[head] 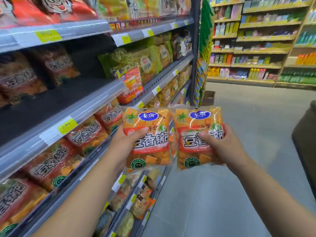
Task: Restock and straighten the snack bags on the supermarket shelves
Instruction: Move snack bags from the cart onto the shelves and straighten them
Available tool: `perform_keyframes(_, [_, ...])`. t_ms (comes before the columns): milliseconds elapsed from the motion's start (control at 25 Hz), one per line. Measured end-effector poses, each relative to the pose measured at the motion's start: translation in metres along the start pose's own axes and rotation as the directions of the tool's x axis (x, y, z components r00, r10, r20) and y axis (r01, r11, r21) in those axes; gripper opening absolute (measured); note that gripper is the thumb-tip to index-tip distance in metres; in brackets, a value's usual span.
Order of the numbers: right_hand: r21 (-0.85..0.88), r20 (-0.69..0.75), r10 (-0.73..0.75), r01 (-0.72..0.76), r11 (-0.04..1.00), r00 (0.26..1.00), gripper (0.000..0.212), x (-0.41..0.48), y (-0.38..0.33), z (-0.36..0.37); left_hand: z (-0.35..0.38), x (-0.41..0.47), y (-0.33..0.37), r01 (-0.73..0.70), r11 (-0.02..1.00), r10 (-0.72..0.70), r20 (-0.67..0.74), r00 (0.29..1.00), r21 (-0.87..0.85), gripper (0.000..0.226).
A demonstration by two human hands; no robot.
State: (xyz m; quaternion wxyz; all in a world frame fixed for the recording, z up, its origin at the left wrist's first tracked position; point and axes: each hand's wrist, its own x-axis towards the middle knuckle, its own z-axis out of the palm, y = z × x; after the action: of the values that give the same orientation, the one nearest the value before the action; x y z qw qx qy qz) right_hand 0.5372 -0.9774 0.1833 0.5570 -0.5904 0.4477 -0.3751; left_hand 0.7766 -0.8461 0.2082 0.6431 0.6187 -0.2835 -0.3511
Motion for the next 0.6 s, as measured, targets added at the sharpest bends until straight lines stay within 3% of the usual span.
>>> perform_keyframes(160, [0.005, 0.175, -0.062, 0.062, 0.998, 0.983, 0.058, 0.097, -0.015, 0.004, 0.024, 0.048, 0.010, -0.031, 1.000, 0.031, -0.157, 0.987, 0.004, 0.049])
perform_keyframes(320, [-0.035, 0.358, -0.141, 0.164, 0.986, 0.923, 0.046, 0.168, -0.046, 0.021, 0.029, 0.065, 0.032, -0.043, 0.999, 0.035, -0.337, 0.941, -0.014, 0.054])
perform_keyframes(480, [-0.016, 0.560, -0.193, 0.244, 0.970, 0.806, 0.045, 0.207, -0.085, 0.073, 0.007, 0.055, 0.058, -0.074, 0.997, 0.059, -0.532, 0.845, -0.008, 0.065])
perform_keyframes(600, [0.051, 0.669, -0.219, 0.250, 0.967, 0.710, 0.055, 0.218, -0.107, 0.124, -0.016, 0.044, 0.080, -0.078, 0.997, 0.066, -0.614, 0.787, 0.007, 0.050])
